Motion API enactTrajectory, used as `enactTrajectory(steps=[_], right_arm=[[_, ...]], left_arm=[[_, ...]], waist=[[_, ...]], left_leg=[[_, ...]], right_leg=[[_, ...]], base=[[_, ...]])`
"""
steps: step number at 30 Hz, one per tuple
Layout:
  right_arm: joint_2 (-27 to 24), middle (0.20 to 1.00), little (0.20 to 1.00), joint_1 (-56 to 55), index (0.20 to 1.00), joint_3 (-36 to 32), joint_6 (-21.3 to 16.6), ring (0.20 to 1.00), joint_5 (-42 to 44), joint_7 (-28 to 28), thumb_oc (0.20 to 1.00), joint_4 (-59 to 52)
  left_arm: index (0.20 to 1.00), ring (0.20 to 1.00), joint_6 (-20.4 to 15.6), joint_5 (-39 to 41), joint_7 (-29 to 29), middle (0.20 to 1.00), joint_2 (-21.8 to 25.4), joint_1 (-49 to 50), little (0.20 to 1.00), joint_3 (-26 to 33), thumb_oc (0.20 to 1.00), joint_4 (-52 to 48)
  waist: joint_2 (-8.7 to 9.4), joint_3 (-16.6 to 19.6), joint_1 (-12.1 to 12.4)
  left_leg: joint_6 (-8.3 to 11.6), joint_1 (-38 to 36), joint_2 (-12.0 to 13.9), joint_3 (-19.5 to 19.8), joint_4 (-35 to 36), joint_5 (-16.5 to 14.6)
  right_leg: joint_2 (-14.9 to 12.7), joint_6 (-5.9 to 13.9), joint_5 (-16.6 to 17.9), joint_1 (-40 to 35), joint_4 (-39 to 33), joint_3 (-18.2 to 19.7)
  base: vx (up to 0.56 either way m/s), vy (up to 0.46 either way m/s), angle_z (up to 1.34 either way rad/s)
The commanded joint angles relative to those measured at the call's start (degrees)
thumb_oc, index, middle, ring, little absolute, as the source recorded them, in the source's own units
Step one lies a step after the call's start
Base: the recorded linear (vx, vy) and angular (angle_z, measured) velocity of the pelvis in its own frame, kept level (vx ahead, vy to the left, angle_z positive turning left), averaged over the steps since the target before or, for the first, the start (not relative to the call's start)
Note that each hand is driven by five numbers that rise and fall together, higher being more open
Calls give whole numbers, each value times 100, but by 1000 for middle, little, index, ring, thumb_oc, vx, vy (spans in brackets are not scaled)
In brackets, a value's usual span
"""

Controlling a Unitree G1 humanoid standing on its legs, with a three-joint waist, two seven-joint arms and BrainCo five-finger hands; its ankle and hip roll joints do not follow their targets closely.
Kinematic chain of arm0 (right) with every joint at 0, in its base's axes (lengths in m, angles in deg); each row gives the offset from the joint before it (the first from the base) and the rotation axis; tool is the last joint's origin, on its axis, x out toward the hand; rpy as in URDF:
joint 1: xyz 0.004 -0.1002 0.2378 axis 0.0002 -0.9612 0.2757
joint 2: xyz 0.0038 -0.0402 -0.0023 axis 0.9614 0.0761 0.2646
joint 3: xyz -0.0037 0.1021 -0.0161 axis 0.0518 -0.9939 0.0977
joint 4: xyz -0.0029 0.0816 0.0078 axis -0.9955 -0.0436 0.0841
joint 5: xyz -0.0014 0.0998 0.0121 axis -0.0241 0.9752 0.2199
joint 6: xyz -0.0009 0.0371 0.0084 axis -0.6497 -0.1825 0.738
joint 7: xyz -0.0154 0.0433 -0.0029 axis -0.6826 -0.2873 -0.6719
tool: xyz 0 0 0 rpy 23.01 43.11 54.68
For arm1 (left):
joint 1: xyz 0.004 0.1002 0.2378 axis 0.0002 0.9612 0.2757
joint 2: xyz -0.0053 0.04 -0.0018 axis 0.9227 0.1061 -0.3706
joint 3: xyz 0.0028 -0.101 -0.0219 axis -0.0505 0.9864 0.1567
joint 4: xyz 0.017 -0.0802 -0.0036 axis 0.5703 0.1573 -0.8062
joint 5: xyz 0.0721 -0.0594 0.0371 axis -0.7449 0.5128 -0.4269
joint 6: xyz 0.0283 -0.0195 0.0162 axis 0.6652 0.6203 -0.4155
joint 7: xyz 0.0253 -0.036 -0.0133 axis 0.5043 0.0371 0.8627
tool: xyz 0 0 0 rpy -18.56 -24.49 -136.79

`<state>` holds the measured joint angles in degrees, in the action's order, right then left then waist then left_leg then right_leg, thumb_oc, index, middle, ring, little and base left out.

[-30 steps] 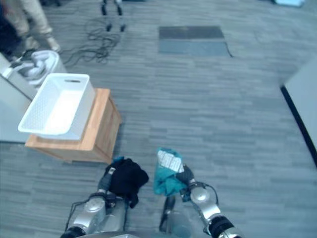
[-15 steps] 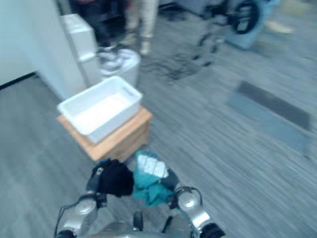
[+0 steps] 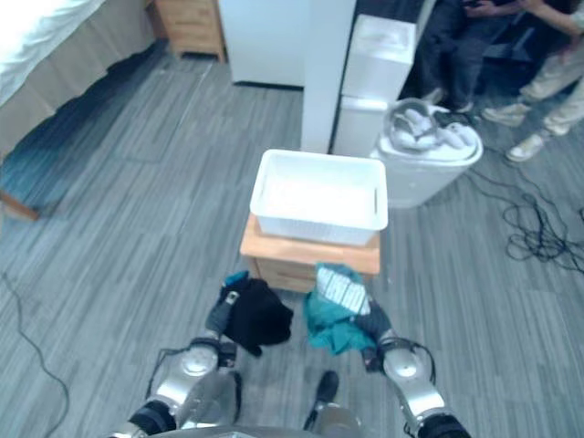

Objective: Tidy up the quilt and then pick up the clothes from the bed and put them into the laundry hamper.

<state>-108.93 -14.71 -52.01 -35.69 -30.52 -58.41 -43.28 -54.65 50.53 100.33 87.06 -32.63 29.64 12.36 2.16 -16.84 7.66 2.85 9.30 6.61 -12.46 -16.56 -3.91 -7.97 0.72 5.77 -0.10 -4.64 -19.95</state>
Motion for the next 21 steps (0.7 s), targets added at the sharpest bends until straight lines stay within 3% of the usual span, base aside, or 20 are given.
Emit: enactTrajectory(steps=[1,2,3,4,6,7,8,9,10,11,12,13,14,15,17,21], right_arm=[[11,200,200,0,200,-28,-490,200,44,82,200,-559],[11,200,200,74,200,-27,-508,200,-10,129,200,-542],[118,200,200,130,200,-243,-571,200,-2,336,200,-443],[217,200,200,290,200,-453,-601,200,186,430,200,-342],[196,200,200,363,200,-457,-574,200,224,414,200,-367],[182,200,200,387,200,-470,-551,200,201,410,200,-440],[132,200,200,437,200,-450,-512,200,183,369,200,-555],[15,200,200,464,200,-399,-419,200,131,244,200,-788],[14,200,200,463,200,-398,-417,200,131,244,200,-791],[-199,200,200,405,200,-342,-303,200,11,59,200,-1363],[-199,200,200,404,200,-342,-303,200,11,59,200,-1363],[-214,200,200,550,200,-252,-242,200,-335,231,200,-1558],[-207,200,200,544,200,-241,-238,200,-341,237,200,-1562],[-140,200,200,686,200,-223,-204,200,-569,486,200,-1617],[-93,200,200,922,200,-192,-29,200,-929,606,200,-1858],[-279,200,200,1360,200,-316,231,200,-1332,489,200,-2193]], left_arm=[[200,200,-282,-259,126,200,-199,-855,200,28,200,-60],[200,200,-285,-302,151,200,-245,-906,200,-28,200,-48],[200,200,-259,-276,136,200,-373,-1121,200,-219,200,130],[200,200,-294,-301,69,200,-202,-1258,200,-339,200,24],[200,200,-338,-241,25,200,-107,-1169,200,-237,200,-64],[200,200,-389,-193,-2,200,-8,-1047,200,-166,200,-166],[200,200,-441,-87,-45,200,142,-900,200,-39,200,-300],[200,200,-429,10,-130,200,276,-744,200,113,200,-322],[200,200,-428,10,-131,200,276,-743,200,115,200,-323],[200,200,-375,40,-142,200,470,-521,200,334,200,-368],[200,200,-375,40,-142,200,470,-520,200,334,200,-368],[200,200,-368,41,-70,200,697,-145,200,545,200,-552],[200,200,-362,41,-72,200,707,-126,200,551,200,-567],[200,200,-332,146,15,200,845,349,200,696,200,-617],[200,200,-299,368,-234,200,968,459,200,1044,200,-502],[200,200,-209,839,-482,200,954,810,200,1412,200,-455]], waist=[[-103,2,65],[-140,-20,146],[-165,96,287],[-119,94,282],[-93,146,255],[-78,144,219],[-73,178,134],[-27,180,-39],[-34,195,-32],[94,159,-461],[93,161,-461],[204,208,-826],[206,209,-828],[291,305,-1060],[380,426,-1142],[319,575,-1269]], left_leg=[[-85,-22,-157,91,518,205],[-6,68,-128,-20,737,444],[-1,-116,-154,56,1462,689],[-108,-287,-296,208,1650,626],[-136,-414,-318,207,1767,589],[-185,-553,-362,237,1871,558],[-196,-683,-341,193,2017,558],[-179,-837,-286,152,2089,528],[-178,-822,-275,146,2092,534],[-119,-1047,-194,31,2107,522],[-119,-1044,-193,30,2107,522],[-66,-1133,-139,-105,2100,479],[-62,-1150,-133,-109,2101,472],[-22,-1183,-111,-153,2115,463],[27,-1386,-30,-329,2088,411],[116,-1555,45,-470,2117,472]], right_leg=[[-161,793,-861,-953,29,-169],[-113,812,-930,-1028,15,-290],[-65,924,-1081,-1123,258,-605],[-238,1054,-1196,-868,1278,-633],[-321,1155,-1175,-767,1562,-610],[-414,1272,-1035,-620,2025,-478],[-395,1346,-802,-331,2400,-207],[-268,1345,-782,-111,2611,135],[-255,1341,-767,-95,2599,141],[82,1192,-978,120,2290,697],[83,1192,-976,121,2288,698],[175,938,-1014,170,1423,1206],[184,937,-999,137,1384,1207],[164,814,-948,5,737,1632],[131,754,-935,-87,710,1700],[161,626,-838,-266,497,1585]], base=[[110,7,40],[302,116,35],[605,236,29],[543,227,11],[365,127,71],[414,116,81],[405,60,18],[270,18,-10],[305,-107,-21],[166,-97,-14],[332,-266,-15],[170,-170,-23],[300,-381,-32],[177,-265,-55],[174,-252,-25],[149,-120,-17]])
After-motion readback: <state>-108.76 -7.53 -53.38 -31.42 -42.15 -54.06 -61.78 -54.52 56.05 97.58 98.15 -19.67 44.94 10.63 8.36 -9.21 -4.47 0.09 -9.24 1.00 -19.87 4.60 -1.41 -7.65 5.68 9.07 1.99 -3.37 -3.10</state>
